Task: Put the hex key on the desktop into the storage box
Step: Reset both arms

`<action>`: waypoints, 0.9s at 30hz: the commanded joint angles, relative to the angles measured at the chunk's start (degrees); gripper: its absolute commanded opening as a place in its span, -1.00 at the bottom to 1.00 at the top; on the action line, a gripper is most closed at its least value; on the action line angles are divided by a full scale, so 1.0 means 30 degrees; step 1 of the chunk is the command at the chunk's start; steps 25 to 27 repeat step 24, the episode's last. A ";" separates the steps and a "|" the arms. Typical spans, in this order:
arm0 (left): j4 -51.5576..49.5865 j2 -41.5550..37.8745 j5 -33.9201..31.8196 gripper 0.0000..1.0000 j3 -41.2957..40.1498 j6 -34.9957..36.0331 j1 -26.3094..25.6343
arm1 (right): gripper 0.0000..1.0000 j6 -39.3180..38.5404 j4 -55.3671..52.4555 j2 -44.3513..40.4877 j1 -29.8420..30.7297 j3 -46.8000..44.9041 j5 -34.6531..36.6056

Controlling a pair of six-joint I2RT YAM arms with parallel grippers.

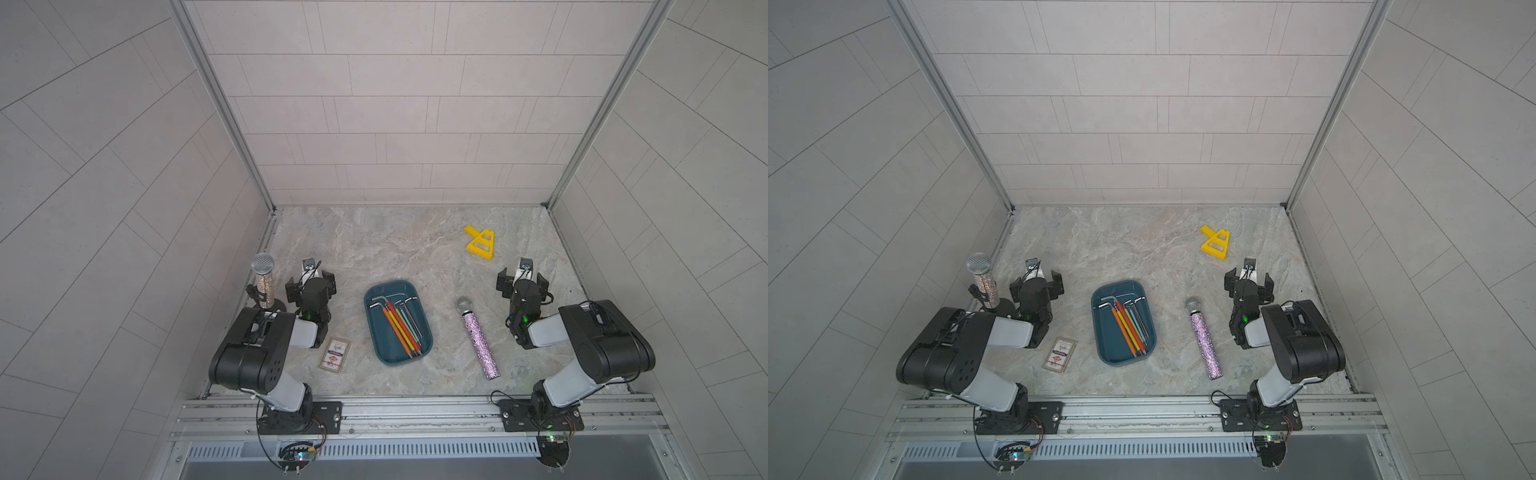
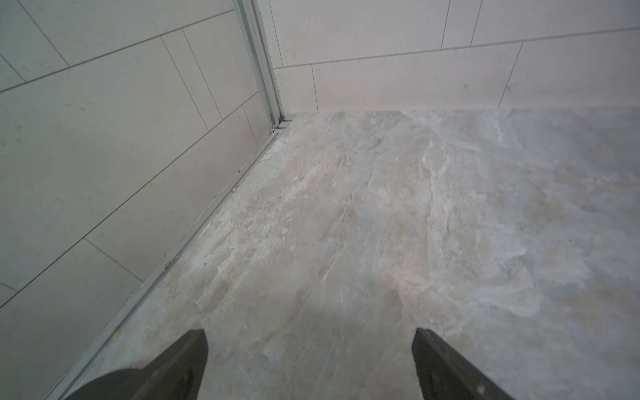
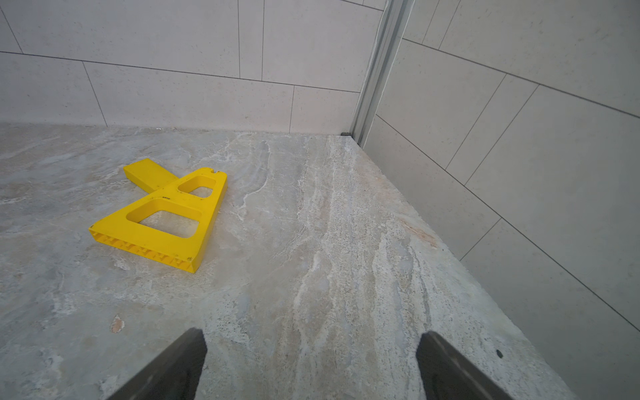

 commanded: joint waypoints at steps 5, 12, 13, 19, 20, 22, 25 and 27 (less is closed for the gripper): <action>-0.1257 -0.0146 0.1483 1.00 0.0524 -0.0830 0.0849 | 1.00 0.0773 -0.2107 -0.0290 -0.0632 0.0991 -0.0689; -0.0420 -0.0087 0.1413 1.00 0.0112 -0.0793 0.0828 | 1.00 0.0754 -0.2055 -0.0291 -0.0632 0.0954 -0.0689; -0.0405 -0.0088 0.1380 1.00 0.0136 -0.0801 0.0827 | 1.00 0.0786 -0.2066 -0.0291 -0.0632 0.0949 -0.0689; -0.1122 0.0147 0.1263 1.00 0.0635 -0.0797 0.0850 | 1.00 0.0772 -0.2070 -0.0290 -0.0647 0.0945 -0.0689; -0.1101 0.0129 0.1270 1.00 0.0633 -0.0768 0.0868 | 1.00 0.0765 -0.2054 -0.0290 -0.0636 0.0958 -0.0689; -0.1097 0.0048 0.1271 1.00 0.0584 -0.0778 0.0829 | 1.00 0.0749 -0.2066 -0.0290 -0.0633 0.0956 -0.0689; -0.1002 -0.0043 0.1332 1.00 0.0487 -0.0777 0.0852 | 1.00 0.0765 -0.2068 -0.0290 -0.0632 0.0947 -0.0693; -0.1002 -0.0043 0.1332 1.00 0.0487 -0.0777 0.0852 | 1.00 0.0765 -0.2068 -0.0290 -0.0632 0.0947 -0.0693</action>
